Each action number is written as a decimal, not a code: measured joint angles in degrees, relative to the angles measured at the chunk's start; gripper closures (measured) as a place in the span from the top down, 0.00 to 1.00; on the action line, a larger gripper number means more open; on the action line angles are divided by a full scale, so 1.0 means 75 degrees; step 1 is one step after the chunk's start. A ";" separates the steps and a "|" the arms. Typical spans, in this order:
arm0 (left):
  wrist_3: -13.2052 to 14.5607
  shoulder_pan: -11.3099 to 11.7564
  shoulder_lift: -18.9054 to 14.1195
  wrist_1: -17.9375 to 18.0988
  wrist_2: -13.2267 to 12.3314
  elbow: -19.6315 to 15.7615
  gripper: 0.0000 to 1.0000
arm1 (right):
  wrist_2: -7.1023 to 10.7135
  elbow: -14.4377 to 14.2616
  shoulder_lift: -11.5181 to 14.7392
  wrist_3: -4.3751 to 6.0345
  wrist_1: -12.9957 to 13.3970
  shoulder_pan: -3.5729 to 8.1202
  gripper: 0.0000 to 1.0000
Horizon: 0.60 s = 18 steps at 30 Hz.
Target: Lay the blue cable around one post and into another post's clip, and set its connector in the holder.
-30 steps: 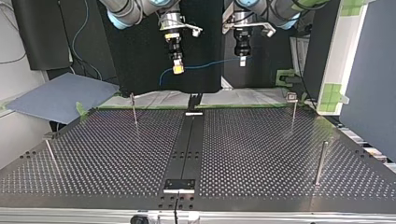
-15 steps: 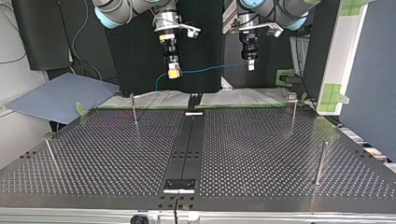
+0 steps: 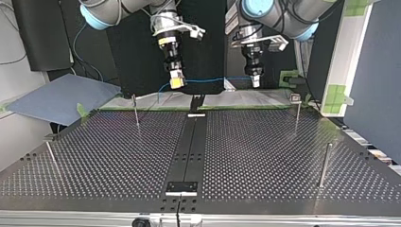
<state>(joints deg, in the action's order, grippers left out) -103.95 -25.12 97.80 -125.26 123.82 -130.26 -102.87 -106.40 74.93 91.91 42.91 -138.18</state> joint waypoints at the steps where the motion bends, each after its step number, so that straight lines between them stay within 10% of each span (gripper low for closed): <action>1: -0.0020 0.0017 -0.0061 -0.0064 0.0015 0.0062 0.00 | 0.0037 0.0074 0.0075 -0.0011 -0.0076 0.0000 0.00; 18: -0.0267 0.0401 -0.1216 -0.1216 0.0666 0.1011 0.00 | 0.0275 0.1173 0.0975 -0.0041 -0.1071 0.0011 0.00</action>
<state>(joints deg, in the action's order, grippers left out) -105.96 -22.11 88.69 -134.38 128.81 -122.68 -100.80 -97.60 82.24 91.60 34.88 -138.10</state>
